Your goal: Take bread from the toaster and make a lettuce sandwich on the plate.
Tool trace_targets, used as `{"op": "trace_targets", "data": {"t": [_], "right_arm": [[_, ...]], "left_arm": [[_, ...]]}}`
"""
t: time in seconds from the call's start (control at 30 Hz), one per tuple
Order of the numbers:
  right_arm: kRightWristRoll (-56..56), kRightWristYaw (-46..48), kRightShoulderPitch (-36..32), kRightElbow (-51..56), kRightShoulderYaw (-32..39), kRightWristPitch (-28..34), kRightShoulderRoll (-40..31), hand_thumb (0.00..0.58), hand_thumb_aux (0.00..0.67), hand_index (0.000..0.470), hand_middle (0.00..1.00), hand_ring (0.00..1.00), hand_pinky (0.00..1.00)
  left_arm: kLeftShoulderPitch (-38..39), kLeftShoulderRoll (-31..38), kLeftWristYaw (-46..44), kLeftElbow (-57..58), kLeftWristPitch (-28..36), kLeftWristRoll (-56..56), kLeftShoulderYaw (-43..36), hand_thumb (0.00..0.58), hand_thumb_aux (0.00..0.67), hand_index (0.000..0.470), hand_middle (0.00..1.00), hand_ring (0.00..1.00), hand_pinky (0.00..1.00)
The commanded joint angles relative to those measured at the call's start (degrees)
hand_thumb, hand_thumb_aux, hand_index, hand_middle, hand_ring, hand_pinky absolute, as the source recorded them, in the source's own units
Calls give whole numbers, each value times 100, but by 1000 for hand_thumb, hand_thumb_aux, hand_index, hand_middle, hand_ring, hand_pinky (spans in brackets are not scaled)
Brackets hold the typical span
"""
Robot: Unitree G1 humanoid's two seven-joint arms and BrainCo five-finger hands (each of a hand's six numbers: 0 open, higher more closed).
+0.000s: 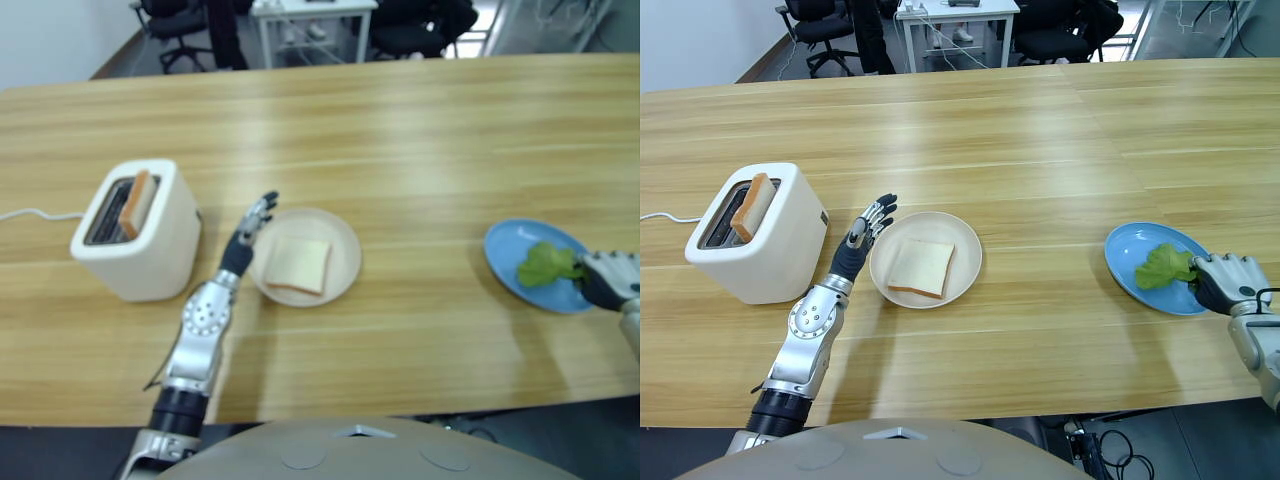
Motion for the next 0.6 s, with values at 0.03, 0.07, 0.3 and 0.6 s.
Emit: {"op": "trace_targets", "data": {"t": [0.03,0.07,0.3,0.6], "right_arm": [[261,8,275,-621,-453,-32,-96,580,670,460,1000,1000,1000],[315,22,367,-841,-607,-16,-98,580,670,460,1000,1000,1000],[382,357,677,-2617,-1451,194,57,580,670,460,1000,1000,1000],[271,977,-66,-3971,-1542,334,590,580,670,460,1000,1000,1000]], "left_arm": [[11,-5,7,142,5,-16,105,0,0,0,0,0,0],[0,-8,11,166,3,-50,145,0,0,0,0,0,0],[-114,-14,72,363,-70,-236,461,0,0,0,0,0,0],[-355,-85,113,772,-164,-515,874,0,0,0,0,0,0]]}}
